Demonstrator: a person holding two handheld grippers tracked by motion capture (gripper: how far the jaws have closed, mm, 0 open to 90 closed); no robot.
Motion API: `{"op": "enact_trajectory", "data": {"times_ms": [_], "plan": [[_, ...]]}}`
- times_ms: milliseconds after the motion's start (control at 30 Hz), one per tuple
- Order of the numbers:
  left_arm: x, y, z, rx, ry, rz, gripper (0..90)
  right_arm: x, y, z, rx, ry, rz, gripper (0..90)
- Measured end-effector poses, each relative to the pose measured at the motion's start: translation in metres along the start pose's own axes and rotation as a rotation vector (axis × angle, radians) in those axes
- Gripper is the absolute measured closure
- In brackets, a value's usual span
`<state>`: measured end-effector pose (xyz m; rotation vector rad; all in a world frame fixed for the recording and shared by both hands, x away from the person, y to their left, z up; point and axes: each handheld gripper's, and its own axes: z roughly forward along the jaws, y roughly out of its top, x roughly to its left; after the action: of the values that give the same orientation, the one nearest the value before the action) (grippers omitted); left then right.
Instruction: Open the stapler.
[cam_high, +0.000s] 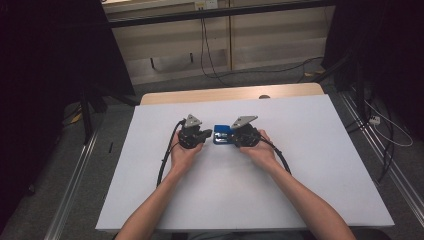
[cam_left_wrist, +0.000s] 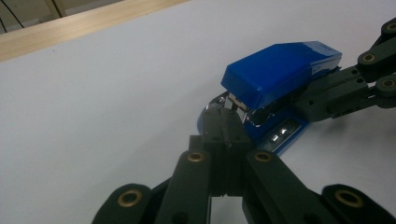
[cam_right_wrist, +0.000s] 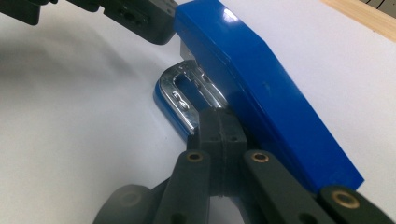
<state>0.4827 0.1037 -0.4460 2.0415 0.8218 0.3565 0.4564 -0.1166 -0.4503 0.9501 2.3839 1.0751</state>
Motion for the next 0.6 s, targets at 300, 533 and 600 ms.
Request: {"op": "enact_trajectory", "data": {"times_ms": [300,533,600], "plan": [[-0.0052,0.0027,0.0029,-0.005,0.006,0.038,90.0,-0.0002,0.0001,0.0001,0.004,0.003,-0.001,90.0],[-0.0063,0.0022,0.0038,-0.001,-0.001,0.054,90.0,-0.0005,-0.0005,0.0,0.002,0.004,0.015,90.0],[-0.0064,0.0029,0.0033,-0.011,-0.011,0.048,90.0,-0.0003,-0.0005,0.0,0.001,0.003,0.013,90.0]]}}
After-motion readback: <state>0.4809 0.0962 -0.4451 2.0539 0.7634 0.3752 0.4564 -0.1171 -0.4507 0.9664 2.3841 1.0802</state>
